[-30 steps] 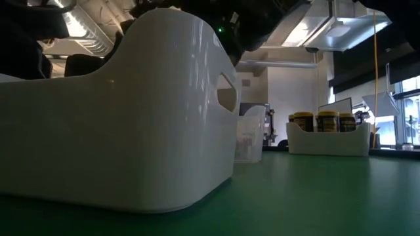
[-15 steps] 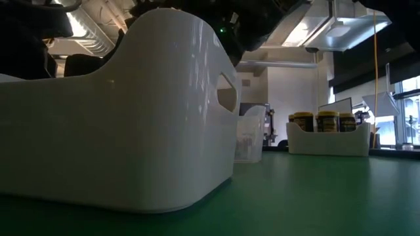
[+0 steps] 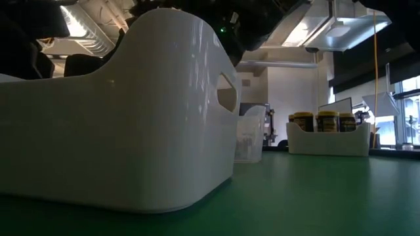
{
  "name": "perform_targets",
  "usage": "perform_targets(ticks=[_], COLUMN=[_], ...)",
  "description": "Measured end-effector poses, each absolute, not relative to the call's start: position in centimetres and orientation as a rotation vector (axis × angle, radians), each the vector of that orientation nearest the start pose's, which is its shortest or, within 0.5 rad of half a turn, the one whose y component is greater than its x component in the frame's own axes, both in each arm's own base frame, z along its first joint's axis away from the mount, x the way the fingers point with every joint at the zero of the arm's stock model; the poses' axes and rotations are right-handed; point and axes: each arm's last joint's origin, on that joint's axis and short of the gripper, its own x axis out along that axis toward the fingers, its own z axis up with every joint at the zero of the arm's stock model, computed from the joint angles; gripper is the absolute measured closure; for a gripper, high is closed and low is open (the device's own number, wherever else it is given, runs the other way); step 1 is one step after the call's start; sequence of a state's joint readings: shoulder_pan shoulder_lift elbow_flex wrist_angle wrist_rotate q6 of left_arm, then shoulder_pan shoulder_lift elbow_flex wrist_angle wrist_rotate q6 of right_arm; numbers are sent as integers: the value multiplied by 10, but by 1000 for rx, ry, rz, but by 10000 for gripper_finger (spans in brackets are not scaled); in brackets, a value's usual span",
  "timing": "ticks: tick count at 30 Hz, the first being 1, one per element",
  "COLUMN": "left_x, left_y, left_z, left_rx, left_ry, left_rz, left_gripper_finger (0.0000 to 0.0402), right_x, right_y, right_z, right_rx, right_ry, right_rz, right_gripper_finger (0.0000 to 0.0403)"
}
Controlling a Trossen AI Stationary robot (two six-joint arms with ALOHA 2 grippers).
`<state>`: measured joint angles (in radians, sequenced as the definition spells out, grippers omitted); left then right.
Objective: Sort spices by type
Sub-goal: Put the yellow seasoning bottle into the top white bin
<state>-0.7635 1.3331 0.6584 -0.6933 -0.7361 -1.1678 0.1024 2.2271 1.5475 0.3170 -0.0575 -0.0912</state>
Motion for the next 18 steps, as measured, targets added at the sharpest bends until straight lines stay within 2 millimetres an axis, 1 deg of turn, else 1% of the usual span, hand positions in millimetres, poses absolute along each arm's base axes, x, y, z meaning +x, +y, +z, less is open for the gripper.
perform_targets(ticks=[2, 6, 9, 18], left_x=[162, 160, 158, 159], left_y=[-128, -125, -124, -120], left_z=[164, 152, 146, 144], left_rx=[-147, -172, -185, -184], left_ry=[800, 779, 769, 750], left_rz=[498, 487, 482, 506], left_gripper_finger=[90, 90, 90, 90], right_x=[498, 500, 500, 500], right_y=[53, 53, 53, 53], right_z=[168, 163, 163, 163], right_rx=[-96, -95, -97, -98], right_ry=[344, 332, 335, 332], right_rz=[178, 184, 185, 184], right_gripper_finger=[27, 27, 27, 27])
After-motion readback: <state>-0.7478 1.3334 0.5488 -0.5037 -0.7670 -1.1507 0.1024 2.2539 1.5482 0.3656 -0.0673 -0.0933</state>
